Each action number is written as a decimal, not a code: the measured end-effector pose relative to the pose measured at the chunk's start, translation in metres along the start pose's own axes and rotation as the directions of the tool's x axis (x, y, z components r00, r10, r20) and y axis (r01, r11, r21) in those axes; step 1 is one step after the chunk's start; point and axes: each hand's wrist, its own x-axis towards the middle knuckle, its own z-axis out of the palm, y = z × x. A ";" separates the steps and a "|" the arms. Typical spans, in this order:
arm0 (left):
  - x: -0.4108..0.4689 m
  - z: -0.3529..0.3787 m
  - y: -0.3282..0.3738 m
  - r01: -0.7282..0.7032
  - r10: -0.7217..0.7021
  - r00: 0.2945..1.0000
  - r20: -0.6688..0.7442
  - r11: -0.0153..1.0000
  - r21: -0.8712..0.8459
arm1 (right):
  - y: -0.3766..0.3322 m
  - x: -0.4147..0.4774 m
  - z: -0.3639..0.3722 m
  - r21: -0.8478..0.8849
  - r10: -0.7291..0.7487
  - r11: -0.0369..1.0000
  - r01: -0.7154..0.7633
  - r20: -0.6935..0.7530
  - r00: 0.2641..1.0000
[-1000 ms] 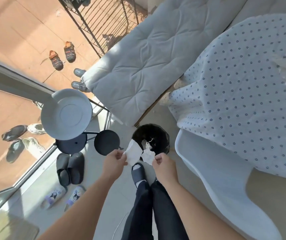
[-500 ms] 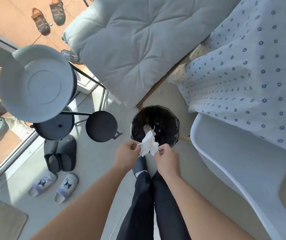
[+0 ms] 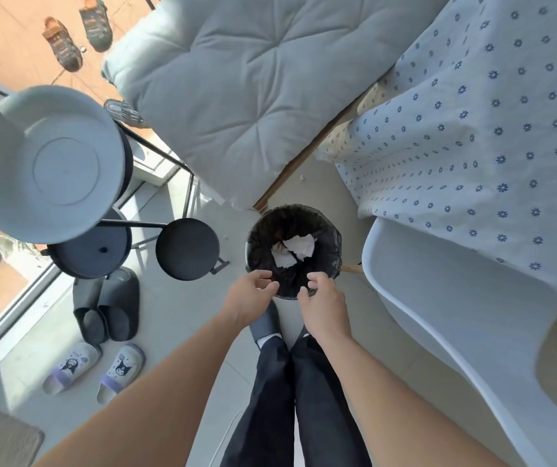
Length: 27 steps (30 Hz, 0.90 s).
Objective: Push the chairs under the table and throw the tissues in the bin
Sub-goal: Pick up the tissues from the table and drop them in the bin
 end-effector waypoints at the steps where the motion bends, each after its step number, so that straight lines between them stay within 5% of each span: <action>1: -0.005 -0.002 0.002 -0.004 0.004 1.000 -0.002 1.000 0.000 | -0.002 -0.004 -0.002 -0.001 -0.006 1.000 0.006 0.000 1.000; 14: -0.211 -0.074 0.088 -0.167 0.170 0.985 -0.039 0.983 0.070 | -0.098 -0.161 -0.159 -0.042 -0.210 0.977 0.208 -0.050 0.976; 27: -0.330 -0.111 0.132 -0.363 0.363 0.931 0.023 0.922 0.138 | -0.078 -0.268 -0.303 0.077 -0.105 0.988 0.132 -0.290 0.951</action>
